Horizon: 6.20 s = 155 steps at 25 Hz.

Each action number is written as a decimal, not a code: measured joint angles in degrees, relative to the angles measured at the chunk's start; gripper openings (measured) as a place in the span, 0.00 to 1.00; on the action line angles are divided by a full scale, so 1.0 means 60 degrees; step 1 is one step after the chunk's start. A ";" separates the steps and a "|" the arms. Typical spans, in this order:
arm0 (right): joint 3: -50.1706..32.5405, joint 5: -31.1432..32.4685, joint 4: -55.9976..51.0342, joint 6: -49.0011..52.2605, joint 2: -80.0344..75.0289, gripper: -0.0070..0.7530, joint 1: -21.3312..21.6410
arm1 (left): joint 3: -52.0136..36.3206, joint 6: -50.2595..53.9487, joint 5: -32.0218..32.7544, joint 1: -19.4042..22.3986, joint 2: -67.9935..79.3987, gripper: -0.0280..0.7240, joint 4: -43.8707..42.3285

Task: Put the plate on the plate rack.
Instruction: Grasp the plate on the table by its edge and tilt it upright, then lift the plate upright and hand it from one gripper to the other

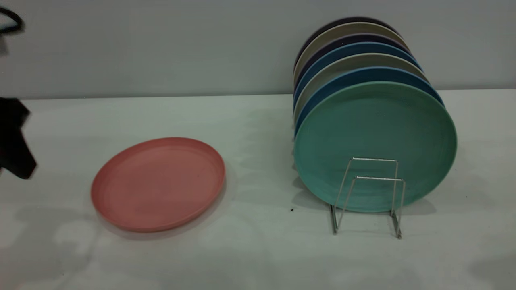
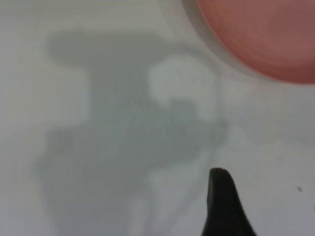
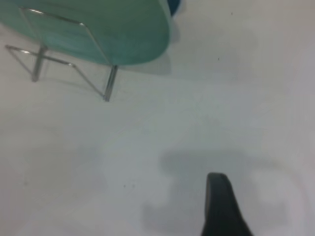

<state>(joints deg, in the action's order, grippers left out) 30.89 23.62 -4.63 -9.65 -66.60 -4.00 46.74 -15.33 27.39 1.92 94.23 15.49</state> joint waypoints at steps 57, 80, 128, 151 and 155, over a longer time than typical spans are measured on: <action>0.1063 -0.1380 -0.0226 0.0053 -0.2272 0.56 0.0000 | 0.3836 -0.4267 -0.0772 0.0974 0.5920 0.66 0.4990; 0.1063 -0.1474 -0.0226 -0.0057 -0.2272 0.56 0.0000 | 0.3898 -0.5992 -0.0643 0.0974 0.6250 0.17 0.6882; 0.1699 0.3039 -1.2232 -0.9708 0.0288 0.49 0.0000 | 0.3800 -0.9181 0.2375 -0.1689 0.2394 0.06 0.9188; 0.1699 0.3464 -1.1847 -1.0105 -0.1303 0.49 0.0000 | 0.2507 -0.9533 0.1724 -0.1708 0.2327 0.06 0.9765; 0.1671 0.3496 -1.1847 -1.0249 -0.1518 0.49 0.0000 | 0.2455 -0.9686 0.1704 -0.1739 0.2327 0.06 1.0064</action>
<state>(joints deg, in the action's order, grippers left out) 40.91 44.59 -75.71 -71.14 -75.71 -4.00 61.47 -73.44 37.61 -8.51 108.19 75.88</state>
